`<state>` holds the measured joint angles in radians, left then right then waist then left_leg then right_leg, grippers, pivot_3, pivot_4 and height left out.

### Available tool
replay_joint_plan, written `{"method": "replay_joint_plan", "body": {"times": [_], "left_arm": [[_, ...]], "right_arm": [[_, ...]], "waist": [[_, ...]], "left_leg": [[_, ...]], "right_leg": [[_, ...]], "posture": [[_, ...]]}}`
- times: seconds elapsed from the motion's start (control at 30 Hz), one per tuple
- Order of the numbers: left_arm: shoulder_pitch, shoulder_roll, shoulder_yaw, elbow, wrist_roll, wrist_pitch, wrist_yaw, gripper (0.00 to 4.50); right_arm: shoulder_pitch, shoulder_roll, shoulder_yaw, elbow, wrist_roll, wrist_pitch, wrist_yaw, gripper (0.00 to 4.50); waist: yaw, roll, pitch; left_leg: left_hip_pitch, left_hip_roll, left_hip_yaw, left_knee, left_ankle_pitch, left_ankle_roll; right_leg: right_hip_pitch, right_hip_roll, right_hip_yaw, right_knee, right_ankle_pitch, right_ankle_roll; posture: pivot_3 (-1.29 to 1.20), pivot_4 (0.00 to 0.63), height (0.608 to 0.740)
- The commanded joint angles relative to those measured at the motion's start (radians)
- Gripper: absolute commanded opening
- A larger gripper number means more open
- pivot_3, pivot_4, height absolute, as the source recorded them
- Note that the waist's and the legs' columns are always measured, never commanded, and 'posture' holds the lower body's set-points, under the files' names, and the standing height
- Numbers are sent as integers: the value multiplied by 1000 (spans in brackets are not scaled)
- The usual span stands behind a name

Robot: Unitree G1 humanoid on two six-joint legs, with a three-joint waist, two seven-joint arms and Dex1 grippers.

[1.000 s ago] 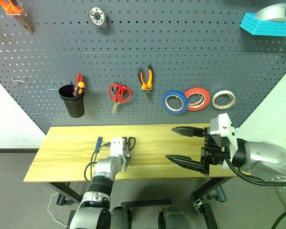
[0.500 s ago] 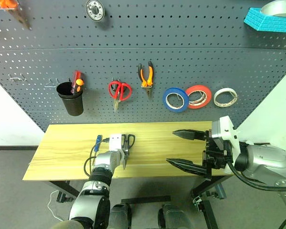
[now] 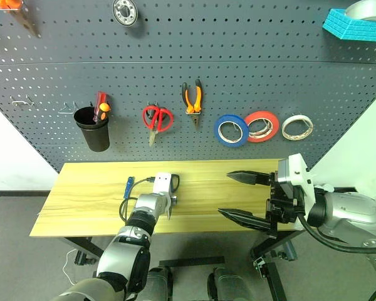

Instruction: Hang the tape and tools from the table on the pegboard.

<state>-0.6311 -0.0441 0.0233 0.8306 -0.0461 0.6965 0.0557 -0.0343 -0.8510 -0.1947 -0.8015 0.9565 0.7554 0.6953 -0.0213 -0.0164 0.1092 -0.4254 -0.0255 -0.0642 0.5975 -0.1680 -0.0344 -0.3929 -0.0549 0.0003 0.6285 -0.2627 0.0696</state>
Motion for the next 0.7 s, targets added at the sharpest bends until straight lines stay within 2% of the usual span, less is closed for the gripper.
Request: {"method": "replay_joint_plan", "body": {"times": [0.03,0.7], "left_arm": [[20,-5,-11,-44,9,20,-6,3847],[-14,5,56,89,-1,-73,53,3847]], "right_arm": [[3,-7,-14,-26,4,-15,-3,4448],[22,-7,-16,-45,13,-12,-28,4448]], "waist": [[0,0,0],[-1,-2,2]], "left_leg": [[0,0,0,0,0,0],[0,0,3,0,-2,2]], "right_leg": [[0,-1,0,0,0,0],[-1,-5,-1,0,-2,4]], "posture": [[-185,120,717],[-194,128,717]]}}
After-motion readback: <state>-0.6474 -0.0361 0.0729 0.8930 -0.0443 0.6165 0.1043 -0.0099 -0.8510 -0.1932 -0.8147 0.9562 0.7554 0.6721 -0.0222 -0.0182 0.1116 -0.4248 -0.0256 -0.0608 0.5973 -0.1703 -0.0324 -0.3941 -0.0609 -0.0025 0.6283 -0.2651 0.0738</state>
